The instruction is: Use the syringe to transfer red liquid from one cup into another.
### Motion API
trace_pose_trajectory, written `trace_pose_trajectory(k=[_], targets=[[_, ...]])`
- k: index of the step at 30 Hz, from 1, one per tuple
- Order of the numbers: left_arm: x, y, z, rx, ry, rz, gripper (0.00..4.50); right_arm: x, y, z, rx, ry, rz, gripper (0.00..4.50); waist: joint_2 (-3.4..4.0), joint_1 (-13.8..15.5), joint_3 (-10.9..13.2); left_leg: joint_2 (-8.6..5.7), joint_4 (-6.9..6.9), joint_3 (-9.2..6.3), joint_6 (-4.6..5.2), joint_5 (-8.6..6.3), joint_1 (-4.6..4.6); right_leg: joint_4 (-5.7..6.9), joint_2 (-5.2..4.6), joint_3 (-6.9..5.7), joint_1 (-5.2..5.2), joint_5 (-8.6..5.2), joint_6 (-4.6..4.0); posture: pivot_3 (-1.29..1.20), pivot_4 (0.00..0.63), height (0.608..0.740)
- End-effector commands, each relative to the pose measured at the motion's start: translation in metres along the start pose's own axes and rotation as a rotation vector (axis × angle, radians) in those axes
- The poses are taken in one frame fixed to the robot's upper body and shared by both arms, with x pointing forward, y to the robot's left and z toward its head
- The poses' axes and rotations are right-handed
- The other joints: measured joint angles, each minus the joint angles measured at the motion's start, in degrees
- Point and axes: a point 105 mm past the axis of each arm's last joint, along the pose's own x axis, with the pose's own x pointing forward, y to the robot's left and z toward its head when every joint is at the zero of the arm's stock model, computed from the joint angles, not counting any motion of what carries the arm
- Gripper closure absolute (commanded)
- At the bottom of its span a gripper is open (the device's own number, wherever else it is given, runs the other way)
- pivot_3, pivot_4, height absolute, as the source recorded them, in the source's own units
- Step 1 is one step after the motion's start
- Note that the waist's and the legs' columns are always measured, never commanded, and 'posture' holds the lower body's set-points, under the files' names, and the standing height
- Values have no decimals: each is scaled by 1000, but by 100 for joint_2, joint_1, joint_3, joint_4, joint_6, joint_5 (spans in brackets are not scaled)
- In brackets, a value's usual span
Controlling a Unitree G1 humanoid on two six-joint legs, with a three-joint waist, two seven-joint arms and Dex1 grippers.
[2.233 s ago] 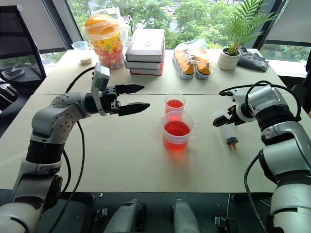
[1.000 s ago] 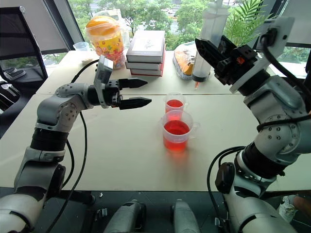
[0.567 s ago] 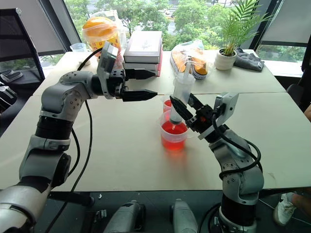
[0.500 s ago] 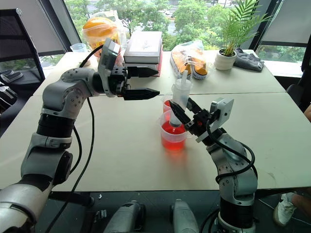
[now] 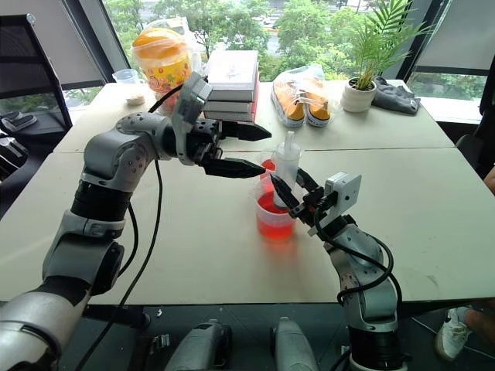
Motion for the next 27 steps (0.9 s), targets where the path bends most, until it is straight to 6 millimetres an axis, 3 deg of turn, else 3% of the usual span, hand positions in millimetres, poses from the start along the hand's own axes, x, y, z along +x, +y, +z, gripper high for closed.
trace_pose_trajectory(k=[1,13,22,23,27], targets=[[3,-3,12,44,0,-26,0,1,5,6,-16,-22,18,3048,0,-2,0,0,0,0,0,0,1,0,0,0,1,0,0,0,150,740],[30,2,2,18,1,-52,0,1,7,6,-40,-1,46,3048,-1,0,1,0,0,0,0,0,13,-1,1,0,15,0,0,0,150,740],[39,4,3,-9,-26,-50,4226,-1,8,5,-45,13,52,3048,-2,11,1,0,-1,-1,0,0,14,-1,2,0,16,-1,0,0,150,740],[39,5,4,-8,-30,-49,4466,-1,8,5,-44,15,53,3048,-2,11,1,0,-1,-1,0,0,14,-2,2,0,16,-1,0,0,150,740],[37,9,15,21,-57,-28,4466,-3,10,-2,-34,52,77,3048,-2,13,1,0,-1,-1,0,0,14,-2,2,0,17,-1,0,0,150,740]])
